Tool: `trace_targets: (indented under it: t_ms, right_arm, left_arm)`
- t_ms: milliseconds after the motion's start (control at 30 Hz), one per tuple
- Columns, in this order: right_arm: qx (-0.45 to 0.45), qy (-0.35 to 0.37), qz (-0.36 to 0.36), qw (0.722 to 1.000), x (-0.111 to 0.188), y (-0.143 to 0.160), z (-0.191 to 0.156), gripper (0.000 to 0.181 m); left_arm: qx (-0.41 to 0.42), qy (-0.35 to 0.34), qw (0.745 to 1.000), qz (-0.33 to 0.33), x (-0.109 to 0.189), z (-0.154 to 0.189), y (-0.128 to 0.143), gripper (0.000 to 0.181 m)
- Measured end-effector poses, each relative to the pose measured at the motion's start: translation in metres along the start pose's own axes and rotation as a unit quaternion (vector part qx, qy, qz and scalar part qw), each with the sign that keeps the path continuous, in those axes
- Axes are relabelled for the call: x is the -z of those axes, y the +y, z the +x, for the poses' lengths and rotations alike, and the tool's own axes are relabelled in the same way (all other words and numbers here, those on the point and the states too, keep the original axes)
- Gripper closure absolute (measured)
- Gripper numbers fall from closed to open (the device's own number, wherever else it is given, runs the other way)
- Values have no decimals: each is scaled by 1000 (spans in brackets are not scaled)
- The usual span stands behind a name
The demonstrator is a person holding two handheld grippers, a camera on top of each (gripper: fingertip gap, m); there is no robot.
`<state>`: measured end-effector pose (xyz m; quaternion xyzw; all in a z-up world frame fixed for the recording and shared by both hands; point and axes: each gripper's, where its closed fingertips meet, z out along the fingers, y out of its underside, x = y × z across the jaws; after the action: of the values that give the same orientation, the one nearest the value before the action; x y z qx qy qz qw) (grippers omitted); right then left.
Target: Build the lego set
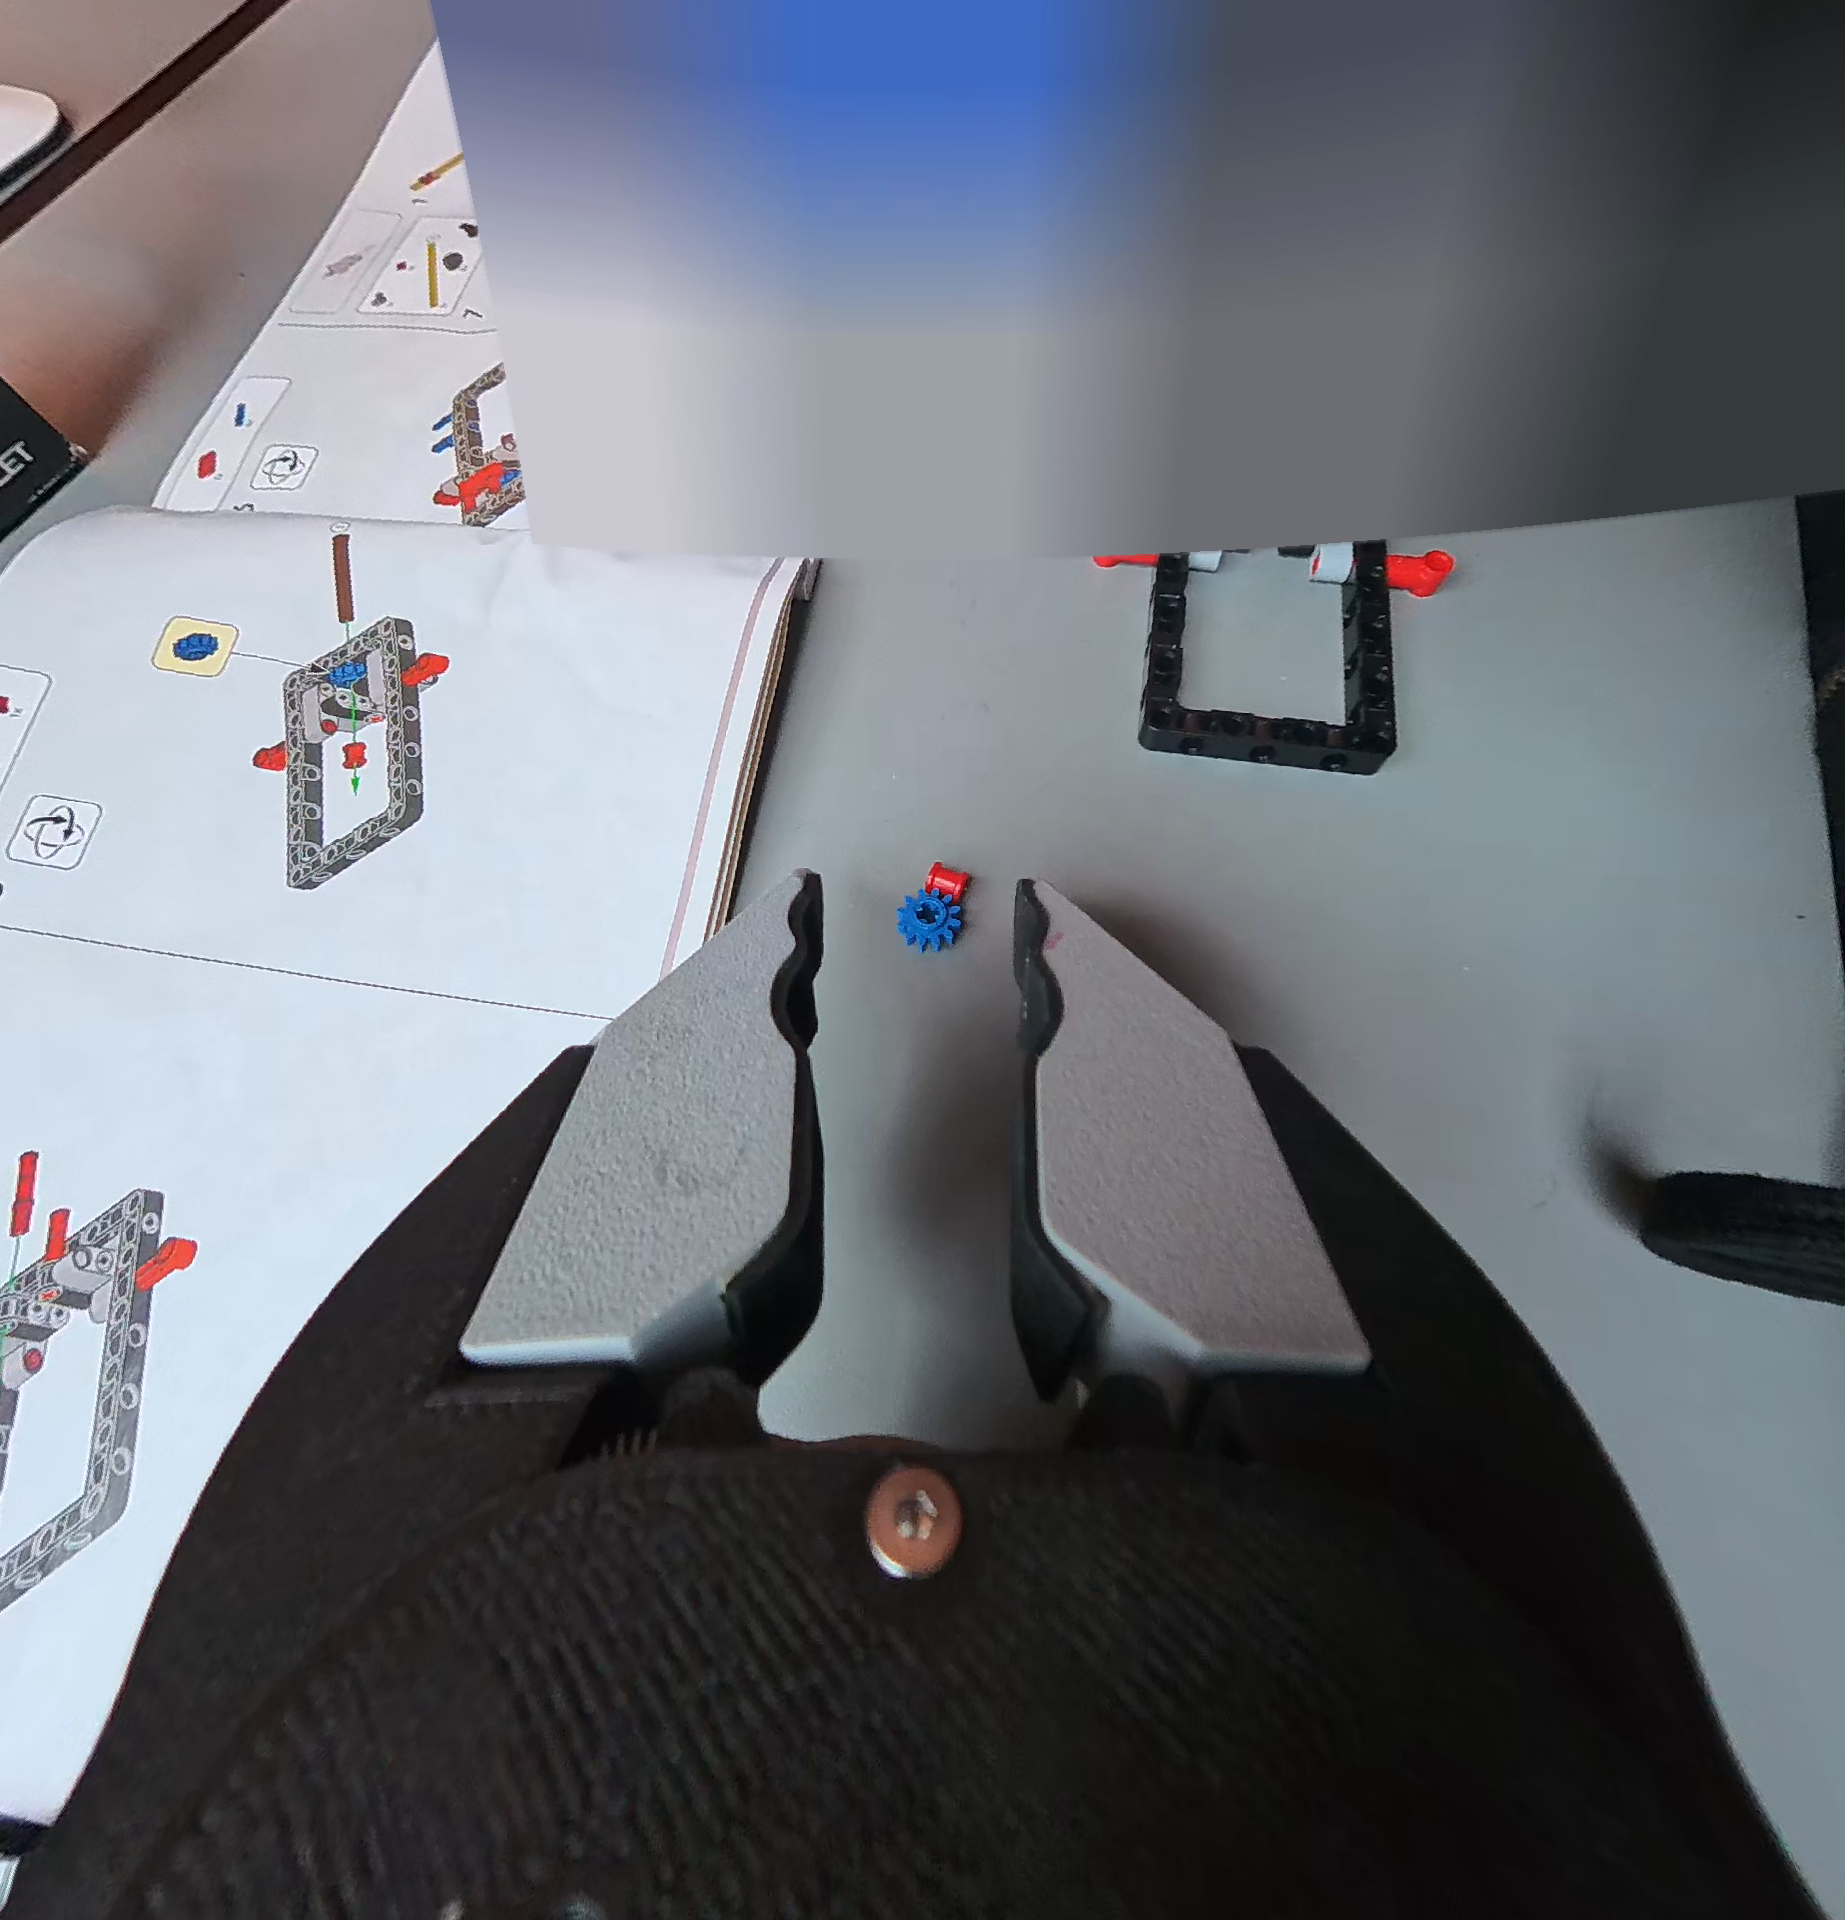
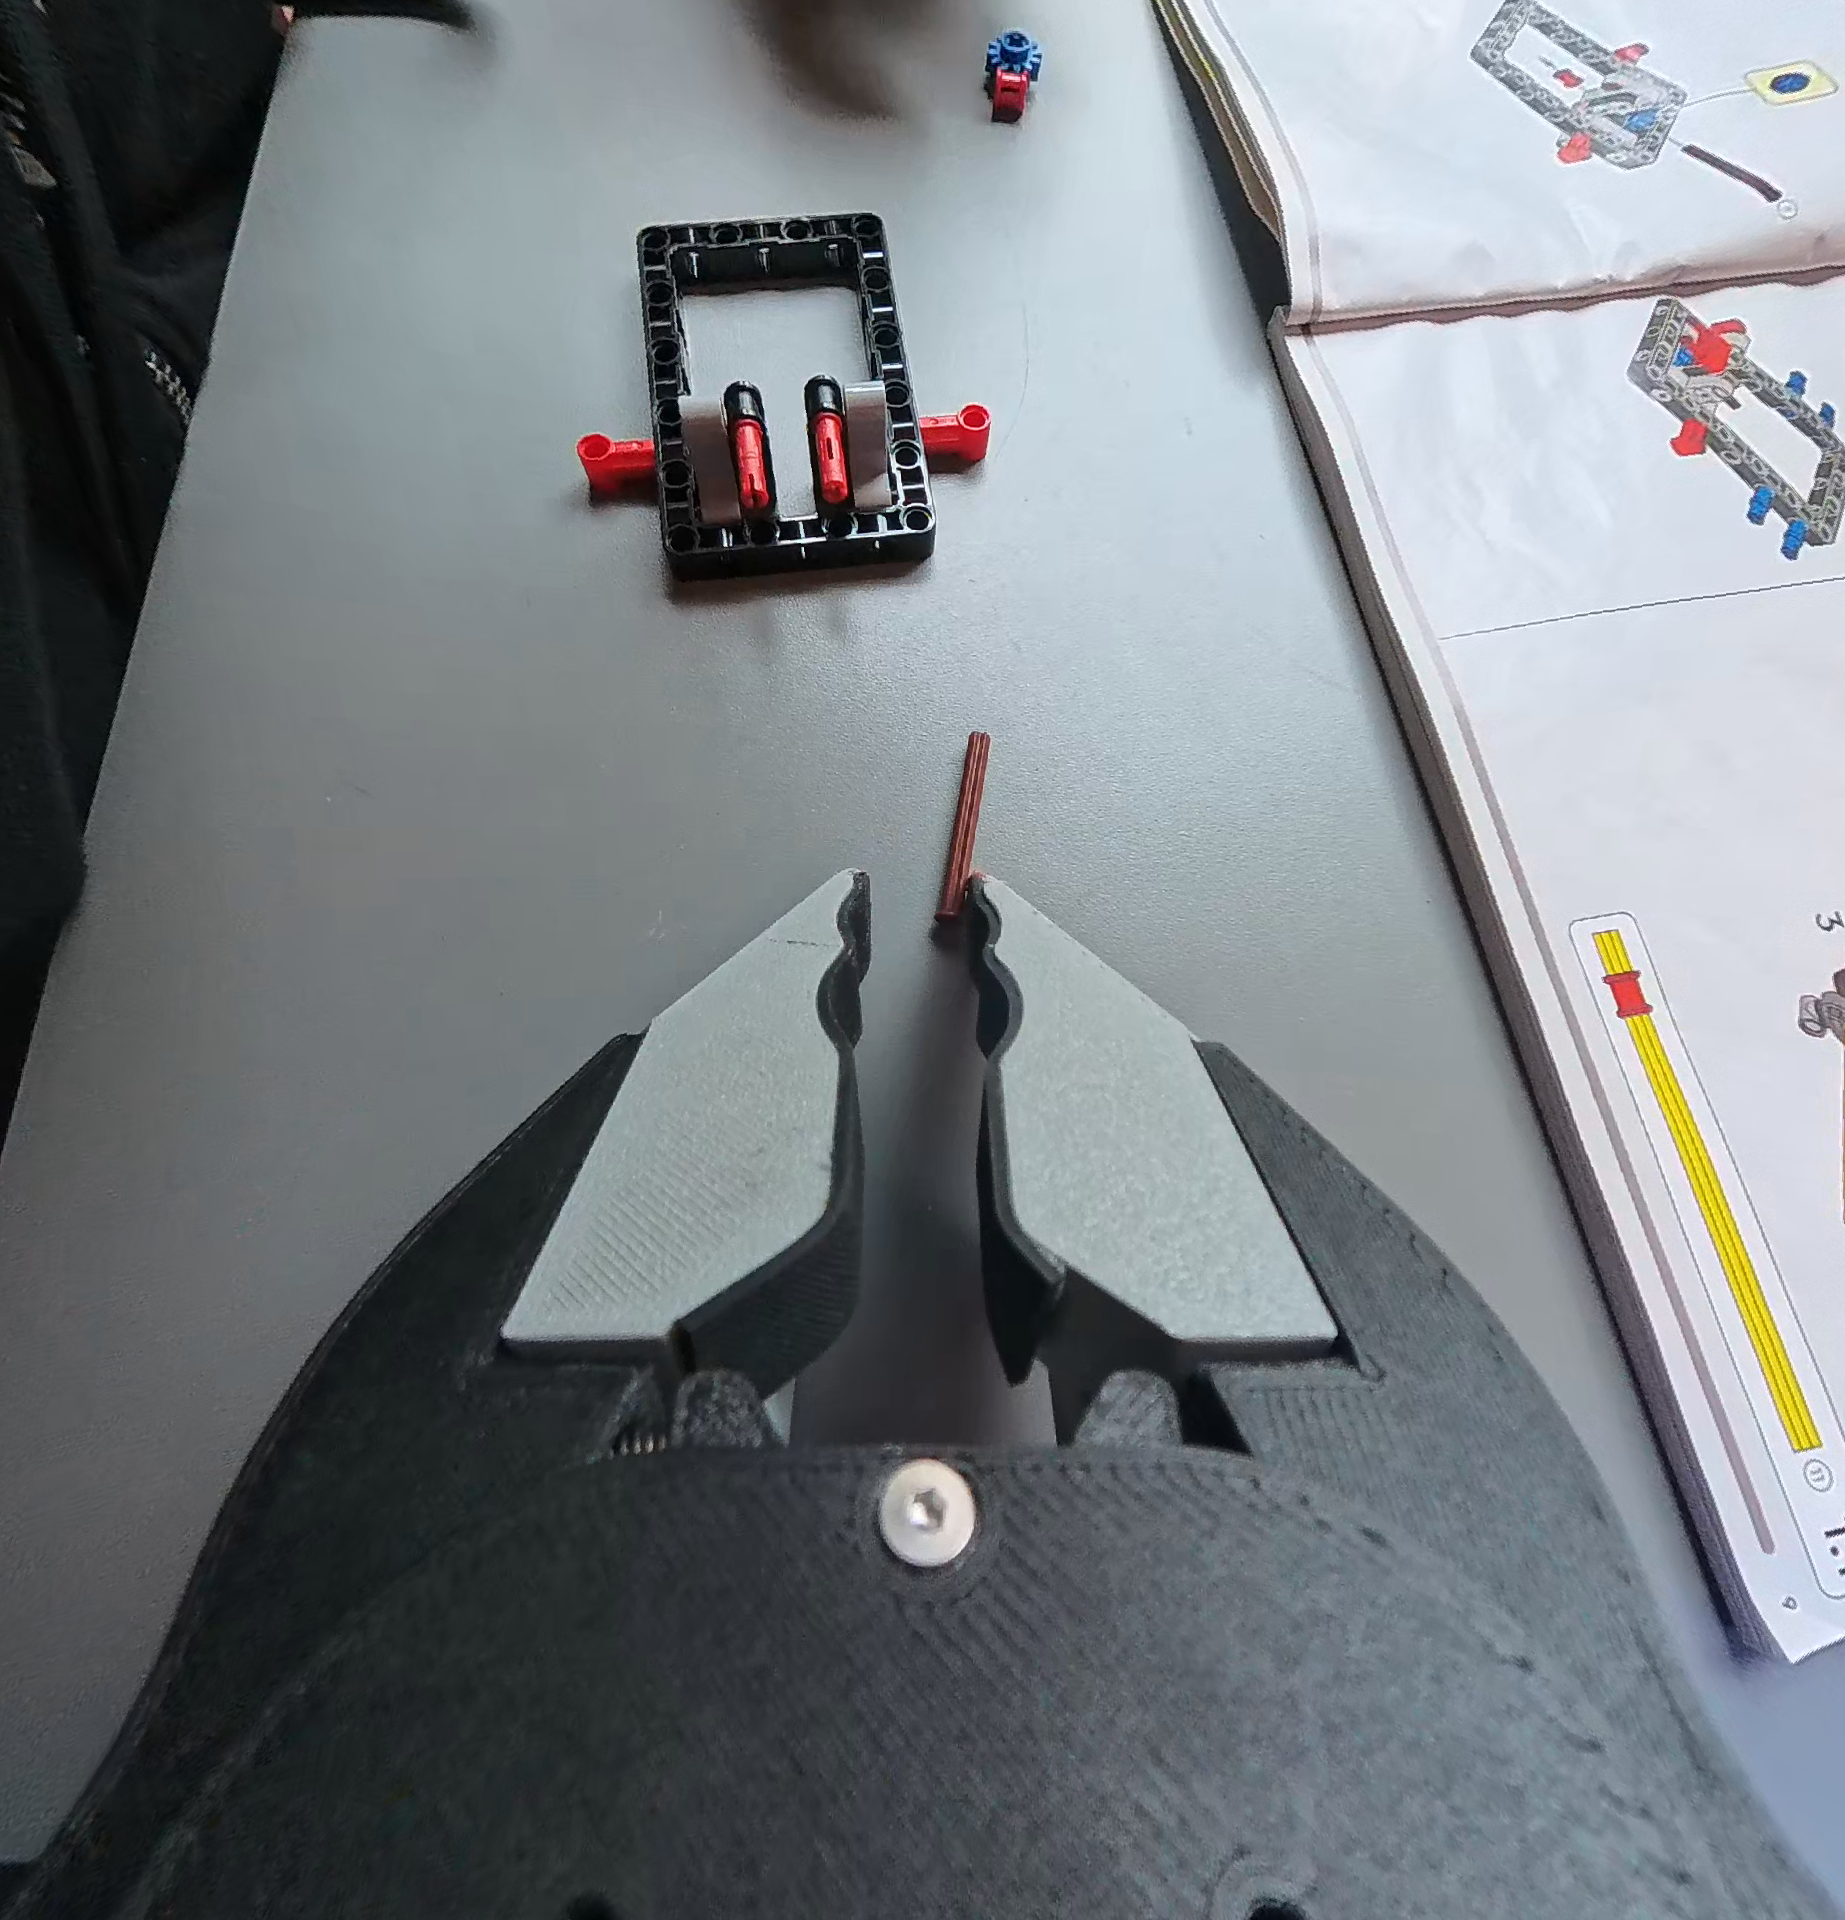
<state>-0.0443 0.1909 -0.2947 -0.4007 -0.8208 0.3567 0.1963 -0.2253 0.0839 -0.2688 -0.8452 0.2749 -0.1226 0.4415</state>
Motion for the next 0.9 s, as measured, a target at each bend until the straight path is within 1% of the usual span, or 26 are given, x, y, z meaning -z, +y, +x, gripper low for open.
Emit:
trace_targets:
  t_ms: [900]
  right_arm:
    - [-3, -2, 0, 1000, 0, 0, 0, 166]
  left_arm:
    - [-4, -2, 1000, -1, 0, 0, 0, 147]
